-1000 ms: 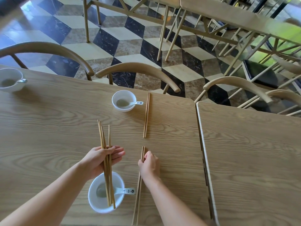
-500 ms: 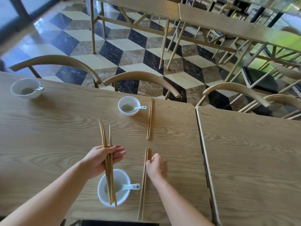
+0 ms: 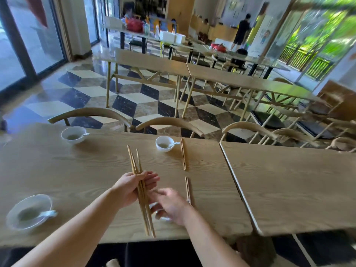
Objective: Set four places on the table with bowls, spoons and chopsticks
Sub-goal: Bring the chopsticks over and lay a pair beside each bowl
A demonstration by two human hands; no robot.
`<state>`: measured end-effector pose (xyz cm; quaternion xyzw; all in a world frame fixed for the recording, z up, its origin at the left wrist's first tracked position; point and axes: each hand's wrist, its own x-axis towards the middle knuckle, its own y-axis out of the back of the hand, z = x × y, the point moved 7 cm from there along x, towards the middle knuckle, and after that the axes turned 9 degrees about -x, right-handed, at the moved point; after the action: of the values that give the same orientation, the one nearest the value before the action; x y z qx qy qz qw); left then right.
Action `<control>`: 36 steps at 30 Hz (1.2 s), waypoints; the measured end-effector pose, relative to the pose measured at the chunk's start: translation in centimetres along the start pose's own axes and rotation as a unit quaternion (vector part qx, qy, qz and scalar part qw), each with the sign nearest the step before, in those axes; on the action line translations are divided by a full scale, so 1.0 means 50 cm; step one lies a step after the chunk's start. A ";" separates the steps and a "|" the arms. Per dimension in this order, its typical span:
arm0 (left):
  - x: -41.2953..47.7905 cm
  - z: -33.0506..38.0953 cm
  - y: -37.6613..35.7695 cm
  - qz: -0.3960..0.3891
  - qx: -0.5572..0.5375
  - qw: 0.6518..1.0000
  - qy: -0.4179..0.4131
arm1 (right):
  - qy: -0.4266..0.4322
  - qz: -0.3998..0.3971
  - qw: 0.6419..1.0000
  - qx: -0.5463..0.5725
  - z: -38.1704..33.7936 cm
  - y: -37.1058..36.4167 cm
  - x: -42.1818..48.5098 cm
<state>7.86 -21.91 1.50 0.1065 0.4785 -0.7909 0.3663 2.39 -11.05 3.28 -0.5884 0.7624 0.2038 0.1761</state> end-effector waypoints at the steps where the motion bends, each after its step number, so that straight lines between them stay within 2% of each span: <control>1: -0.035 0.006 0.027 -0.010 -0.001 1.000 0.001 | 0.007 -0.004 1.000 0.008 0.001 -0.054 -0.022; 5: -0.168 0.020 0.143 -0.015 0.002 1.000 -0.004 | 0.009 -0.001 1.000 0.028 0.017 -0.226 -0.095; 8: -0.249 0.029 0.212 -0.019 0.040 0.999 0.029 | 0.019 -0.015 0.999 0.026 0.014 -0.323 -0.124; 12: -0.323 0.050 0.259 -0.019 0.052 0.997 0.053 | 0.015 0.004 1.000 0.026 0.004 -0.396 -0.148; 17: -0.363 0.072 0.299 -0.011 0.063 0.998 0.029 | 0.003 0.047 0.999 0.021 0.001 -0.428 -0.153; 29: -0.238 0.061 0.371 0.058 0.047 0.997 0.021 | -0.078 0.007 0.997 -0.005 0.065 -0.418 -0.039; 36: -0.085 0.076 0.394 0.119 0.077 0.987 0.070 | -0.119 -0.034 0.992 -0.006 0.086 -0.350 0.107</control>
<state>24.97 -28.43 -7.69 0.2458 0.4247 -0.7668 0.4138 18.15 -17.19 -4.93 -0.5866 0.7145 0.2703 0.2689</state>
